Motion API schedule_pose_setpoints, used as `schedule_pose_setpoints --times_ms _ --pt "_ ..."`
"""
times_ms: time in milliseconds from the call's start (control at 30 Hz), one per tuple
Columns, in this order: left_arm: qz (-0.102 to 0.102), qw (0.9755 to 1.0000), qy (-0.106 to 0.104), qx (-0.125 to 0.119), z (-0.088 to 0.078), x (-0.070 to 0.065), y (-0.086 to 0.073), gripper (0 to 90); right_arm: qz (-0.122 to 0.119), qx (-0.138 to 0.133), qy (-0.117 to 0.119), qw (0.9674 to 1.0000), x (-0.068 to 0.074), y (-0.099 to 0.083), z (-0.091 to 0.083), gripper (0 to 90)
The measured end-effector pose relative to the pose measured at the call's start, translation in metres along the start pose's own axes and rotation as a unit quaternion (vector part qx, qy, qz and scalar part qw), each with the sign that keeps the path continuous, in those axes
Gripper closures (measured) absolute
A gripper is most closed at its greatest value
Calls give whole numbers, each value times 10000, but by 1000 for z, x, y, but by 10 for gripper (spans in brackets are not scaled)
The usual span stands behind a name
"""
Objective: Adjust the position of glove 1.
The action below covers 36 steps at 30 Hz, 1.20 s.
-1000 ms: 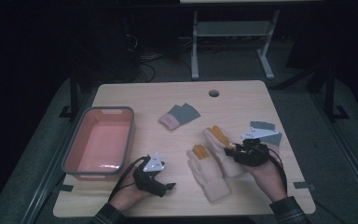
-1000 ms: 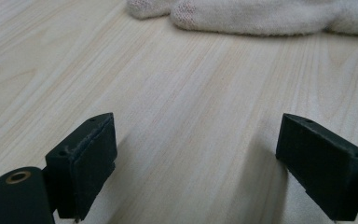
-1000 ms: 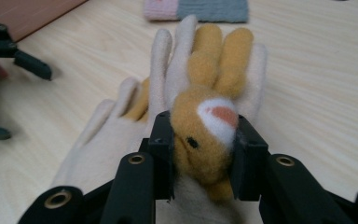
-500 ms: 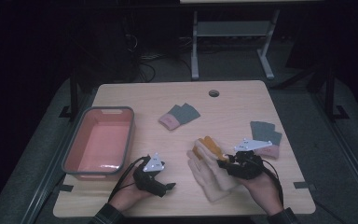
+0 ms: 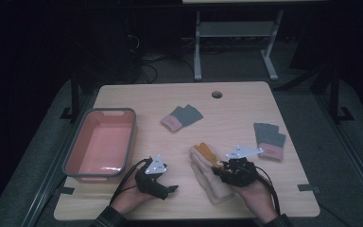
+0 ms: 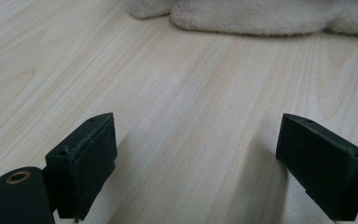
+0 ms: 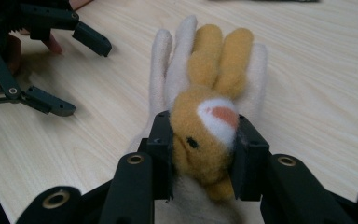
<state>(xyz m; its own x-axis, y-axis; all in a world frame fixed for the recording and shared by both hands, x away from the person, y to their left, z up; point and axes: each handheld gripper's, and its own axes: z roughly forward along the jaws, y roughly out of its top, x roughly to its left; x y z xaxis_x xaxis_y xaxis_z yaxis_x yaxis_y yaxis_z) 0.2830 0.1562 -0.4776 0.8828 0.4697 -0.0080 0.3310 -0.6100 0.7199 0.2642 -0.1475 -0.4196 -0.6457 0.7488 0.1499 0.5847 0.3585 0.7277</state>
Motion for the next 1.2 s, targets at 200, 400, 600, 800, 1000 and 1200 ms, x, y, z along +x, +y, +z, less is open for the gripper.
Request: schedule_pose_setpoints --times_ms 200,400,600,800,1000,1200 --pt "-17 10000 -1 -16 0 0 0 115 -32 102 -105 9999 4 -1 7 638" --pt "7 10000 -2 4 0 0 0 115 -118 337 -138 9993 9 -4 18 461" --pt "8 10000 3 4 0 0 0 115 -66 52 -140 9999 1 -4 6 378" --pt "-14 10000 24 40 0 -1 1 115 -103 -5 47 9999 -11 -10 -11 665" --pt "-85 9996 87 253 0 -1 7 133 -246 75 93 9996 -31 -22 -24 845" --pt "-177 9995 -99 232 -5 -7 17 428 -340 428 220 9983 -43 -33 -24 900"
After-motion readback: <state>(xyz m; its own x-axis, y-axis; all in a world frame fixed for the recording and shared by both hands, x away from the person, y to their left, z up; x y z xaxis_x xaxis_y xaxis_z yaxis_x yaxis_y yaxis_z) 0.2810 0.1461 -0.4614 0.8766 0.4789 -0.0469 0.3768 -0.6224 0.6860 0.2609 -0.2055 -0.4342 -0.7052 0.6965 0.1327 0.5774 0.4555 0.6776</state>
